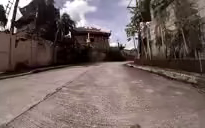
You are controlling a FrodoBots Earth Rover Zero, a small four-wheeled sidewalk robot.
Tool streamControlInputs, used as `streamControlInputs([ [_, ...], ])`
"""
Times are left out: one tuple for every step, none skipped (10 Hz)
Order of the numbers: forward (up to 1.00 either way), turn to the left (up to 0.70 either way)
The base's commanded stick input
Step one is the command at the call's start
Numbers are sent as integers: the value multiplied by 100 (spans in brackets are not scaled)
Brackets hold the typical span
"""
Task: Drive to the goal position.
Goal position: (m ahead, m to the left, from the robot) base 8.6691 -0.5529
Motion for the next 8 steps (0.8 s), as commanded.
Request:
streamControlInputs([
  [70,0],
  [70,0],
  [70,0],
  [70,0],
  [70,0],
  [70,0],
  [70,0],
  [70,0],
])
